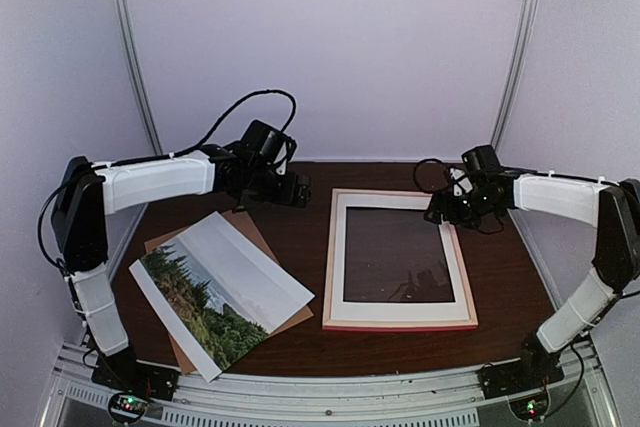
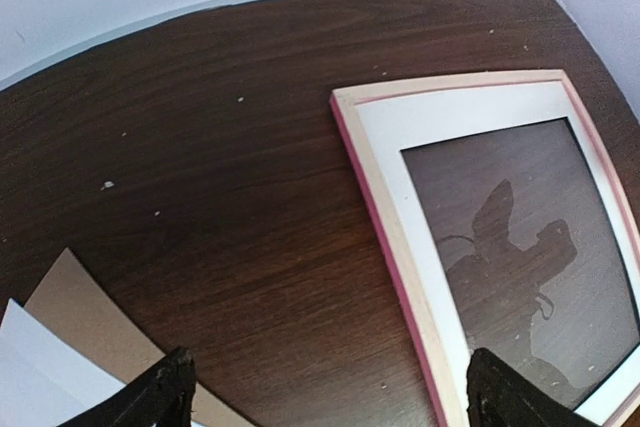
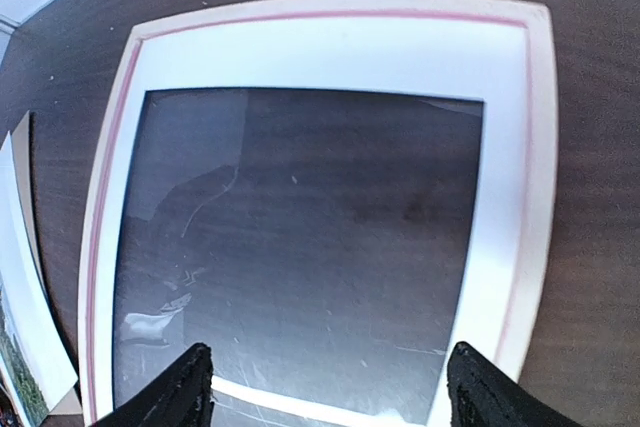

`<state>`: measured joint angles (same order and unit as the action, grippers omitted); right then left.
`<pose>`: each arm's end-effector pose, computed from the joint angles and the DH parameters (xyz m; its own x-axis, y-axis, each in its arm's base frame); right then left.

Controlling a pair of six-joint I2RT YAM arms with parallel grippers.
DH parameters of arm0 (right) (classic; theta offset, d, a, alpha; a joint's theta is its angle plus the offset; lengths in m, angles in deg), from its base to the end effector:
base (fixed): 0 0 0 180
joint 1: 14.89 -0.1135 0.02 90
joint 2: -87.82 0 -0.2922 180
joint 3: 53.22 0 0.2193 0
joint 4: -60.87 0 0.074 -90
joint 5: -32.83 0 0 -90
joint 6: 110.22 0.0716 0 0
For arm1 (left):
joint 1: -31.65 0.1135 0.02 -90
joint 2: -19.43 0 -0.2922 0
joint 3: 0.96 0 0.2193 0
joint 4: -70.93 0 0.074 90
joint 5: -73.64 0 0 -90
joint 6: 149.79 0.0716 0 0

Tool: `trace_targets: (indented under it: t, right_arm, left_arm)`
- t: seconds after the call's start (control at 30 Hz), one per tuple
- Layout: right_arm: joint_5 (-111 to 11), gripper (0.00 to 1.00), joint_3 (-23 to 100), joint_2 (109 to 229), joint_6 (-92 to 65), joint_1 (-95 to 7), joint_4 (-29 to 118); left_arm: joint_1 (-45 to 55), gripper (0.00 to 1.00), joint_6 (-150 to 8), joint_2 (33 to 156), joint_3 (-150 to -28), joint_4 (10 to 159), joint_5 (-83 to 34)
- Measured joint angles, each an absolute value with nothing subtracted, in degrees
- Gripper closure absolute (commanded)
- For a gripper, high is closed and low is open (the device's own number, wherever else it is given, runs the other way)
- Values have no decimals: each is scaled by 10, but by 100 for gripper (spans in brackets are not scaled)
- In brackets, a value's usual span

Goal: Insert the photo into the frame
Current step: Adjust the mat board under the glass panel.

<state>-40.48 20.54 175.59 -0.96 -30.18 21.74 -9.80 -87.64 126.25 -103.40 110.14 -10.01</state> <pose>0.2907 0.1008 0.2383 -0.8667 0.0906 -0.4905 -0.1408 0.8990 0.4148 0.3263 -0.2776 0.2764 -0.7362 0.0308 -0.6760 0.2872 0.9188 -0.2709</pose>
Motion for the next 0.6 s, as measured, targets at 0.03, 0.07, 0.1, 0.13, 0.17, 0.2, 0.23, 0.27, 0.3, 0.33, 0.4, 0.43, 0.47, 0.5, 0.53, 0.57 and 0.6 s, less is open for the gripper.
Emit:
trace_targets:
  t: [0.03,0.07,0.1,0.13,0.17,0.2,0.23,0.27,0.3,0.33,0.4,0.43,0.47,0.5,0.53,0.57,0.6]
  right_arm:
    - [-406,18,226,1776,-10,-311,221]
    - [-407,18,247,1796,-10,-321,224]
    - [-407,18,268,1815,-10,-329,227]
    - [-407,17,294,1839,-10,-339,230]
    - [-407,17,314,1859,-10,-347,234]
    - [-406,17,338,1881,-10,-355,237]
    - [-405,17,364,1906,-10,-364,242]
    - [-403,16,383,1926,-10,-370,246]
    - [-402,16,404,1947,-9,-377,251]
    - [-400,16,427,1971,-9,-383,255]
    - [-394,16,466,2014,-7,-392,262]
    - [-391,16,485,2035,-6,-396,267]
    - [-388,16,507,2059,-5,-400,271]
    - [-385,16,522,2078,-4,-402,274]
    - [-381,16,540,2098,-3,-405,277]
    - [-377,16,555,2115,-3,-407,280]
    - [-374,16,573,2135,-1,-410,281]
  left_arm:
    - [-94,4,-875,1257,-1028,1107,-98]
    - [-89,3,-873,1251,-1021,1111,-97]
    - [-83,3,-873,1245,-1013,1114,-98]
    - [-78,3,-873,1240,-1006,1115,-98]
    - [-71,3,-873,1234,-997,1115,-98]
    - [-64,3,-873,1227,-987,1115,-98]
    - [-59,3,-873,1220,-978,1115,-98]
    - [-54,3,-873,1214,-968,1115,-98]
    - [-49,3,-873,1206,-956,1115,-98]
    - [-45,3,-873,1199,-947,1115,-97]
    - [-39,3,-873,1186,-931,1116,-97]
    - [-37,3,-873,1182,-926,1116,-97]
    - [-35,3,-873,1176,-918,1115,-97]
    - [-34,3,-873,1171,-912,1114,-96]
    - [-33,3,-873,1165,-904,1114,-96]
    - [-32,3,-873,1159,-895,1115,-96]
    - [-31,3,-873,1154,-888,1115,-95]
